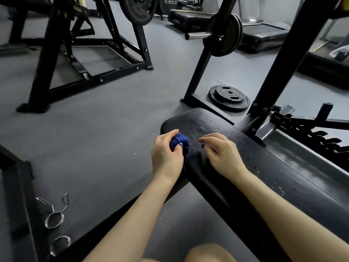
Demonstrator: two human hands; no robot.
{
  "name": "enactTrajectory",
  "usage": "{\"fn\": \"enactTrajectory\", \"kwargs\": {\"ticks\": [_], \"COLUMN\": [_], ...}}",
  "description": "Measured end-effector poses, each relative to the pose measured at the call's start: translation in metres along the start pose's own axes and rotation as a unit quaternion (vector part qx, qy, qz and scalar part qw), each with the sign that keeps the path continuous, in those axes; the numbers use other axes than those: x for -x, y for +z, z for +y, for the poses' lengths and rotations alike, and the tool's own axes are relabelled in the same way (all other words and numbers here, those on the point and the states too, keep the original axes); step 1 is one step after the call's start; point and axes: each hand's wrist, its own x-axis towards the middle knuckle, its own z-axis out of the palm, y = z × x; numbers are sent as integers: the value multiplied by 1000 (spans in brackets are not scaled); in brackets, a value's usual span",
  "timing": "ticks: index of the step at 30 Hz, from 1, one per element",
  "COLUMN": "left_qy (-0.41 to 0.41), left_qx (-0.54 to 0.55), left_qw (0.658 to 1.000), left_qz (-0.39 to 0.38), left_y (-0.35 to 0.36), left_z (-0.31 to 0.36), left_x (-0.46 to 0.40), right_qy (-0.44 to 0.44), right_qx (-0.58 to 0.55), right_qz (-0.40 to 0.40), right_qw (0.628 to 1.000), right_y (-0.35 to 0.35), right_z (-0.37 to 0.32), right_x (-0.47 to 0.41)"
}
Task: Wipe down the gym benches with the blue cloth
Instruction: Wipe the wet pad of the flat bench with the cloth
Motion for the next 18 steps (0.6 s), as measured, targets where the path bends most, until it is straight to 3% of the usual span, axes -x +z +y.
{"fn": "enactTrajectory", "kwargs": {"ticks": [5, 9, 18], "left_qy": [-66, -74, -86], "left_qx": [111, 162, 267], "left_qw": [992, 984, 955], "left_qz": [2, -27, -99], "left_y": [1, -3, -12], "left_z": [18, 20, 21], "left_x": [12, 22, 28], "right_qy": [86, 133, 184], "right_qx": [-109, -193, -242], "right_qz": [-28, -56, -32], "right_qw": [990, 971, 952], "right_y": [-5, -6, 7], "right_z": [-30, -32, -37], "right_x": [2, -1, -9]}}
